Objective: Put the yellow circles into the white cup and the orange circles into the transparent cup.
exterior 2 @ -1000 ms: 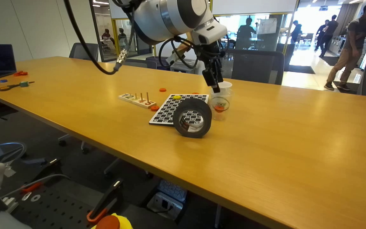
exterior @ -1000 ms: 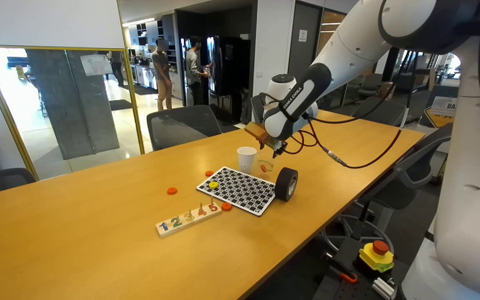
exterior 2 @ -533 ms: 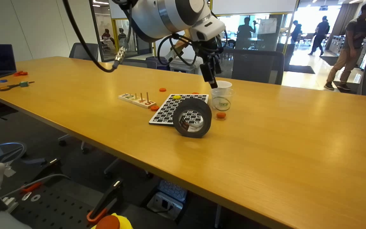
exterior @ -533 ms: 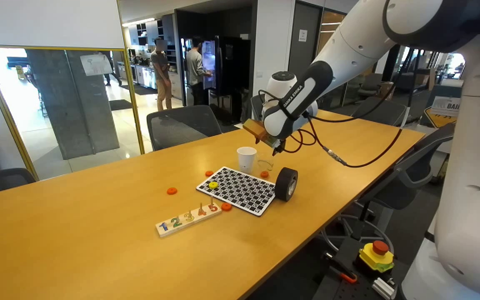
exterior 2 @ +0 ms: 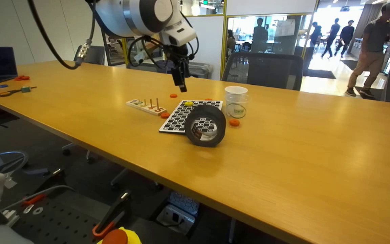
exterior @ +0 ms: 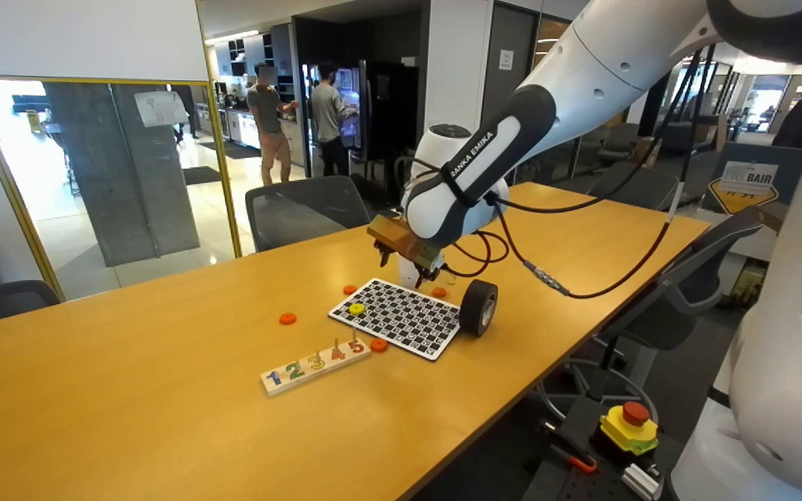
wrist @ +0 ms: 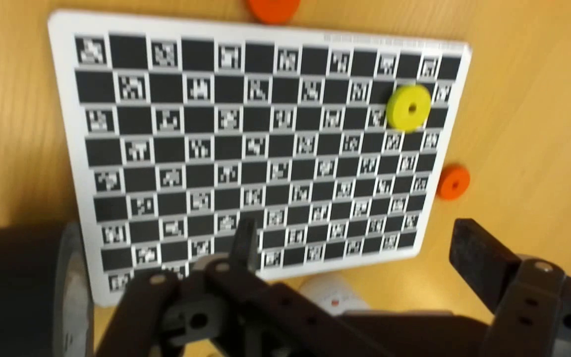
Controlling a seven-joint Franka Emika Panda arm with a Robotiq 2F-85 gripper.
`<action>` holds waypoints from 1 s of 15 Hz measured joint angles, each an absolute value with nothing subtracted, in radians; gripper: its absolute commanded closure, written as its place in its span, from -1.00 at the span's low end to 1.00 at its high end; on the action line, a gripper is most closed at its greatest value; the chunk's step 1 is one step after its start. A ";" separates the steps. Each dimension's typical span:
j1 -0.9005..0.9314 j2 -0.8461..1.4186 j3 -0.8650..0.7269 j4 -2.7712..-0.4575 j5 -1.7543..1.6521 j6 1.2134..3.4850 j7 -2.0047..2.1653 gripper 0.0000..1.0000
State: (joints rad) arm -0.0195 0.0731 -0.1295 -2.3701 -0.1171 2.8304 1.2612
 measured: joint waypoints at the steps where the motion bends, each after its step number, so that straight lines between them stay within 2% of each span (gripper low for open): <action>1: -0.012 0.074 -0.097 -2.383 -0.055 2.824 1.224 -1.00; 4: 0.011 0.087 -0.039 -2.393 0.055 2.781 1.184 -1.00; 15: 0.024 0.236 -0.032 -2.323 0.104 2.651 1.185 -1.00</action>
